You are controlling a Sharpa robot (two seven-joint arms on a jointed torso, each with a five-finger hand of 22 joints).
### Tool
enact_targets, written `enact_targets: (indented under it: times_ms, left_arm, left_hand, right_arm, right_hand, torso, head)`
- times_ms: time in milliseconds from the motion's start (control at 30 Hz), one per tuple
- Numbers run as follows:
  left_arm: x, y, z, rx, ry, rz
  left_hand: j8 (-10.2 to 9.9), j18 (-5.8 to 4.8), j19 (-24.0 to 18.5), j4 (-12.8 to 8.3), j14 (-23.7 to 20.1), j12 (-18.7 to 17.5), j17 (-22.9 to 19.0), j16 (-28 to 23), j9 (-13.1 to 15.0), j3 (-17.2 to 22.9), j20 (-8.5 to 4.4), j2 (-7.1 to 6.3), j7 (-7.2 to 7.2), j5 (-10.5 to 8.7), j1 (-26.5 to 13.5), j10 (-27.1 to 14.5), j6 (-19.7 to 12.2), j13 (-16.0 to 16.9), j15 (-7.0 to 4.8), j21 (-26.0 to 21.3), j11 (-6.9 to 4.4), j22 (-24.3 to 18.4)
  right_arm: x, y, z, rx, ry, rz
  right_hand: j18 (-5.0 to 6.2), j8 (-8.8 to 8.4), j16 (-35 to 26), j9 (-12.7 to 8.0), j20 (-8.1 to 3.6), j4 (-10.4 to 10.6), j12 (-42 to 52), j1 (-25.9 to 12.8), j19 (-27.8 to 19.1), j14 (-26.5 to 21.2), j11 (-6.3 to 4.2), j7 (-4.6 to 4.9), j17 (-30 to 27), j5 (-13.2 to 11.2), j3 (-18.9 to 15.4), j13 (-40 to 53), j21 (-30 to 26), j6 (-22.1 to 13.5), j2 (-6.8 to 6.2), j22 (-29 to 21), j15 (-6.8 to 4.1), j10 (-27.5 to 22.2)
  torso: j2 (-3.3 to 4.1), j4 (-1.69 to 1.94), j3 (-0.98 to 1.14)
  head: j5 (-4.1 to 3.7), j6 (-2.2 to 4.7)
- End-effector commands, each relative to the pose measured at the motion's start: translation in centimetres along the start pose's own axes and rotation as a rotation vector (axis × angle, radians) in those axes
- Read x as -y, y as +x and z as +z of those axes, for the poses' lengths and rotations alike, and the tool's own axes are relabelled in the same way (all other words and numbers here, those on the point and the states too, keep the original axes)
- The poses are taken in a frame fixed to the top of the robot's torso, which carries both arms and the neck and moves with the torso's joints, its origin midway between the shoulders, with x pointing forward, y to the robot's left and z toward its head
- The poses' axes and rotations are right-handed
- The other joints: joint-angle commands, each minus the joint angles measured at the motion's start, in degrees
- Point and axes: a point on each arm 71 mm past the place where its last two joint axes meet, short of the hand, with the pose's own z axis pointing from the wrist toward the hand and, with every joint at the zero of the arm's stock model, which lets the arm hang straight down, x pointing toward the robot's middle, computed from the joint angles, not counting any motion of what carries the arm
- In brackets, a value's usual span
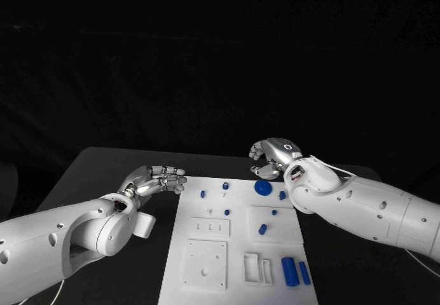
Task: Assemble the parts on the task board
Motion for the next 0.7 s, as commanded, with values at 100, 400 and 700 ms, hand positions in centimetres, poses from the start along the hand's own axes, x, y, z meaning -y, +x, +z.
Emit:
enact_targets:
  times_ms: [100, 400, 700]
  left_arm:
    - [0.2, -0.1, 0.1, -0.001, 0.020, -0.002]
    - [0.2, -0.1, 0.2, -0.003, 0.017, -0.003]
    - [0.1, -0.2, 0.3, -0.002, 0.015, -0.002]
  left_hand:
    - [-0.1, 0.44, -0.1, -0.2, -0.1, -0.2, 0.1, -0.3, 0.0, 0.2, 0.31, 0.01, -0.09, 0.22, -0.4, 0.1, 0.5, 0.0, 0.16, 0.2, 0.03, 1.1]
    - [-0.1, 0.45, -0.1, -0.2, -0.1, -0.2, 0.1, -0.3, 0.0, 0.2, 0.31, 0.02, -0.08, 0.22, -0.4, 0.1, 0.5, 0.0, 0.15, 0.2, 0.03, 1.1]
    - [-0.1, 0.46, -0.1, -0.2, 0.0, -0.2, 0.1, -0.3, 0.0, 0.2, 0.31, 0.00, -0.06, 0.21, -0.5, 0.1, 0.5, 0.0, 0.15, 0.3, 0.04, 1.1]
  right_arm:
    - [2.3, 0.9, -0.4, -0.124, 0.088, 0.100]
    - [3.8, 1.5, -1.1, -0.230, 0.108, 0.130]
    - [3.9, 4.1, -1.4, -0.305, 0.096, 0.088]
  right_hand:
    - [4.91, -0.16, 0.4, 0.1, -0.16, 0.3, 0.3, -0.8, 0.4, -0.1, 0.09, 0.24, -0.1, -0.3, -1.1, 0.6, -0.1, -0.9, 0.03, 0.6, -0.62, 1.6]
    - [4.91, -0.77, 2.3, 0.0, -1.19, -1.0, 27.2, -1.4, 1.3, 0.5, -3.61, -2.91, 0.9, 0.2, -7.6, 25.5, -0.1, -1.9, 1.09, 0.4, -3.51, 10.2]
    - [4.91, -2.16, 7.7, -0.7, -1.86, 0.0, 58.6, -1.9, 1.3, -1.1, -2.32, -1.10, 7.7, 0.7, -7.7, 56.4, 5.0, -2.0, 0.35, 1.4, -2.87, -6.9]
  torso:
    - [-0.25, -0.97, 0.41]
    - [-0.14, -1.43, 0.97]
    - [-0.01, -1.40, 1.08]
  head:
    - [0.13, 0.34]
    - [0.17, 0.36]
    - [0.14, 0.03]
